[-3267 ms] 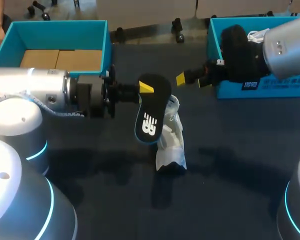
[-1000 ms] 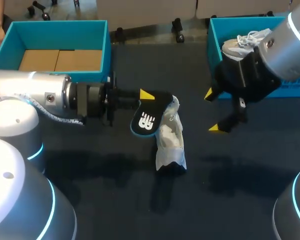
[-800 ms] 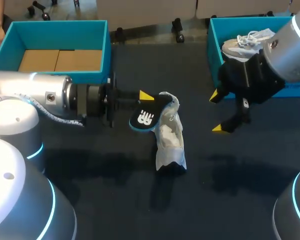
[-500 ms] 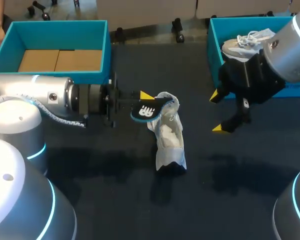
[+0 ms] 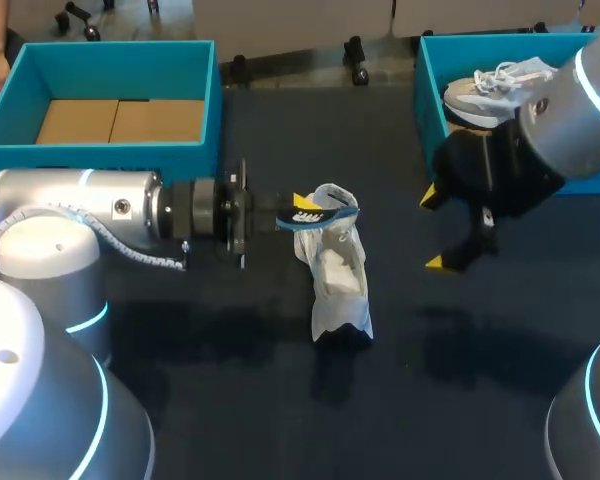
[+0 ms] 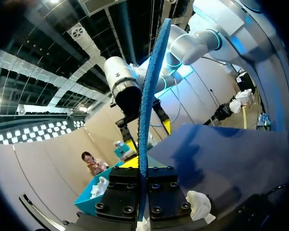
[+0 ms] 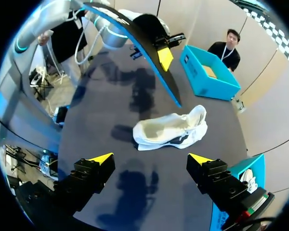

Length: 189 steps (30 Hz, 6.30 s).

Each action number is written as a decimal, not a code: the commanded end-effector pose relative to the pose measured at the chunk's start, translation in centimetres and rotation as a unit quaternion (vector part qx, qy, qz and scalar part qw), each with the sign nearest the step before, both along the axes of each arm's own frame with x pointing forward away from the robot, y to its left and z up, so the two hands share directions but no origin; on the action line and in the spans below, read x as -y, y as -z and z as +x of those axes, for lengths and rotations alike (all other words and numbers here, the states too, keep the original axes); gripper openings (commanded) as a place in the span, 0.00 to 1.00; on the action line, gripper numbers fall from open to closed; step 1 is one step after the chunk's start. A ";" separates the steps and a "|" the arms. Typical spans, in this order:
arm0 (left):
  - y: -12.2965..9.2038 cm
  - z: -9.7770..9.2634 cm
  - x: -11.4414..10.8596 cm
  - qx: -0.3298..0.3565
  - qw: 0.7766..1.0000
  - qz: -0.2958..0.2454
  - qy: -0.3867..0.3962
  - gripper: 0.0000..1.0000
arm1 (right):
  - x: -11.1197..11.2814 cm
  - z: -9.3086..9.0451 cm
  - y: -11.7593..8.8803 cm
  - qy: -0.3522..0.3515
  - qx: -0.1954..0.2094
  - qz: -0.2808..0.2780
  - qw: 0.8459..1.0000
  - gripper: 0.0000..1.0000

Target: Take the shoe out of the shoebox, open the shoe tongue, remove and reinsert the insole, then place the shoe into the shoebox

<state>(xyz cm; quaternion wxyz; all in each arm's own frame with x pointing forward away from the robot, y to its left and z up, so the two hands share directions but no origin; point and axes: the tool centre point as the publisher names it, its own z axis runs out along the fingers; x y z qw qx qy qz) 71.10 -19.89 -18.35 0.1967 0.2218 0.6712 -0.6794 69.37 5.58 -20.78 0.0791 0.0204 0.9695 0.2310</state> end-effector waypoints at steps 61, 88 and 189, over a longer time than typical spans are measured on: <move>4.5 -2.6 0.7 -0.036 0.999 -0.007 -0.031 0.00 | -1.7 6.4 9.3 -0.076 0.026 0.018 0.997 1.00; 4.5 -2.5 0.7 -0.034 0.999 -0.006 -0.032 0.00 | -1.7 6.4 9.3 -0.076 0.026 0.018 0.997 1.00; 8.2 -2.5 0.0 0.015 0.998 0.014 -0.056 0.00 | -1.7 6.4 9.3 -0.076 0.026 0.018 0.997 1.00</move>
